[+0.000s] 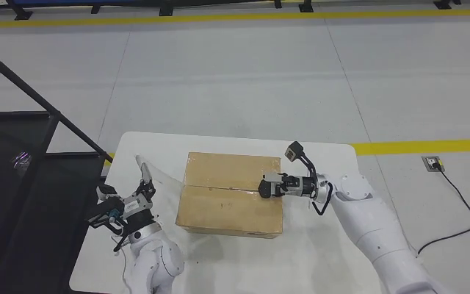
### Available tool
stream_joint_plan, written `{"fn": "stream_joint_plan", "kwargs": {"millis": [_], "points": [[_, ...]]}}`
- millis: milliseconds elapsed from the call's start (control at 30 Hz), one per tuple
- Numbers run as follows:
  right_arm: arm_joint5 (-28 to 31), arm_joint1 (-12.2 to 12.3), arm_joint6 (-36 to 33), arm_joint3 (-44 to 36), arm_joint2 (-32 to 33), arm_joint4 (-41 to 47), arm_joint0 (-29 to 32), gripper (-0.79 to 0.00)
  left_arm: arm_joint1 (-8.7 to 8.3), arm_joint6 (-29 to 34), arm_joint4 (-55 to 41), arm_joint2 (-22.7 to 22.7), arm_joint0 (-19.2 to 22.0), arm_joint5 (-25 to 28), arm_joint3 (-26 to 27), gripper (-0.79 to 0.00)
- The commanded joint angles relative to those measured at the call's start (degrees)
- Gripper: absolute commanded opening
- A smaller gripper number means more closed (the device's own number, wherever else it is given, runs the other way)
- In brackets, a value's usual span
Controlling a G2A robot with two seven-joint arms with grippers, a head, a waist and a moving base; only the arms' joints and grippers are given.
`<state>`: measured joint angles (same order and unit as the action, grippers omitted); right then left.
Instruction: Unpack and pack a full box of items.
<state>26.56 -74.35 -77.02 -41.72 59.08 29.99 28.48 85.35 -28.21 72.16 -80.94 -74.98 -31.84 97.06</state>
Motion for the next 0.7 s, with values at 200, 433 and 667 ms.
{"fn": "stream_joint_plan", "kwargs": {"millis": [200,433,667], "points": [[1.5,0.6,0.8,-2.1,1.3,0.2,1.2,0.000,0.40,0.4,3.4,2.7,-1.2,0.2,2.6,0.000],[3.3,2.5,2.6,-8.8,4.9,-0.4,5.5,0.000,0.81,1.0,6.1,5.0,-1.1,0.0,3.1,0.000],[3.7,4.6,3.0,-14.8,9.2,0.1,10.9,0.000,1.24,0.9,8.1,7.2,-1.2,0.1,3.5,0.000]]}}
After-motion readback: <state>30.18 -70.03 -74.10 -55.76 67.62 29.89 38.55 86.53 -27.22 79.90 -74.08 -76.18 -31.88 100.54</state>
